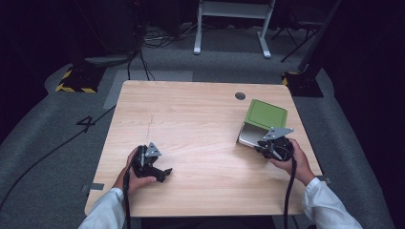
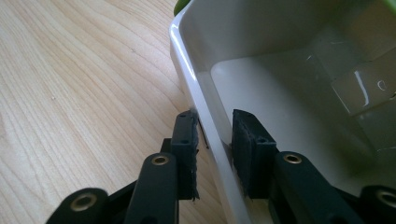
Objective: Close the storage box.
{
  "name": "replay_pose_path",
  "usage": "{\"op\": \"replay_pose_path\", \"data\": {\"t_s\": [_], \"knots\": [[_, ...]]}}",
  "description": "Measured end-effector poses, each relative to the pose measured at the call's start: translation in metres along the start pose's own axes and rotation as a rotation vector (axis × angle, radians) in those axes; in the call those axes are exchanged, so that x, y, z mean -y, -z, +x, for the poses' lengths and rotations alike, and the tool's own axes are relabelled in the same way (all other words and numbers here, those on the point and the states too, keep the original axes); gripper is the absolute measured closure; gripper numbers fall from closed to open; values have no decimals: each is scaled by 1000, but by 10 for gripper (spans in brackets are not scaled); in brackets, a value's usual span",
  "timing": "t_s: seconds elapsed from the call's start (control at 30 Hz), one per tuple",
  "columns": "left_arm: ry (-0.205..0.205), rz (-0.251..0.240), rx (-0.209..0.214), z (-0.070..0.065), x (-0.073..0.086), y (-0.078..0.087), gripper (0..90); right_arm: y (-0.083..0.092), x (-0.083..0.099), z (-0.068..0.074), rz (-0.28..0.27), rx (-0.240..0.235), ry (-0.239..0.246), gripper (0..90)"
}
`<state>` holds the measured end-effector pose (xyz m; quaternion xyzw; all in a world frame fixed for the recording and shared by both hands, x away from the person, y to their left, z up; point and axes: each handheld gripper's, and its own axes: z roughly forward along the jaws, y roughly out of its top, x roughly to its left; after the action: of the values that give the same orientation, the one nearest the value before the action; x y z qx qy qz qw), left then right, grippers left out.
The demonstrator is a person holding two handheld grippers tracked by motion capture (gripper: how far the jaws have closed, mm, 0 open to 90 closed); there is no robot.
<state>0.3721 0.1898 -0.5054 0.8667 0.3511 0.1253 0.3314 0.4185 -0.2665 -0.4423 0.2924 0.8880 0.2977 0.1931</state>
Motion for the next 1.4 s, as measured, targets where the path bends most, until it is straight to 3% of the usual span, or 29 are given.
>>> {"op": "replay_pose_path", "data": {"t_s": [0.4,0.73,1.0,1.13,1.4], "knots": [[0,0,0,0,0,0,5,2,-1,0,-20,-20,-1,705],[-1,-1,0,0,0,0,5,6,-2,2,-23,-35,9,646],[0,-2,-1,0,0,0,5,12,-4,7,-24,-47,48,528],[1,-2,-1,0,0,0,5,19,-4,13,-50,-72,71,477],[1,-2,-1,0,0,0,5,34,-4,22,-85,-78,113,393]]}}
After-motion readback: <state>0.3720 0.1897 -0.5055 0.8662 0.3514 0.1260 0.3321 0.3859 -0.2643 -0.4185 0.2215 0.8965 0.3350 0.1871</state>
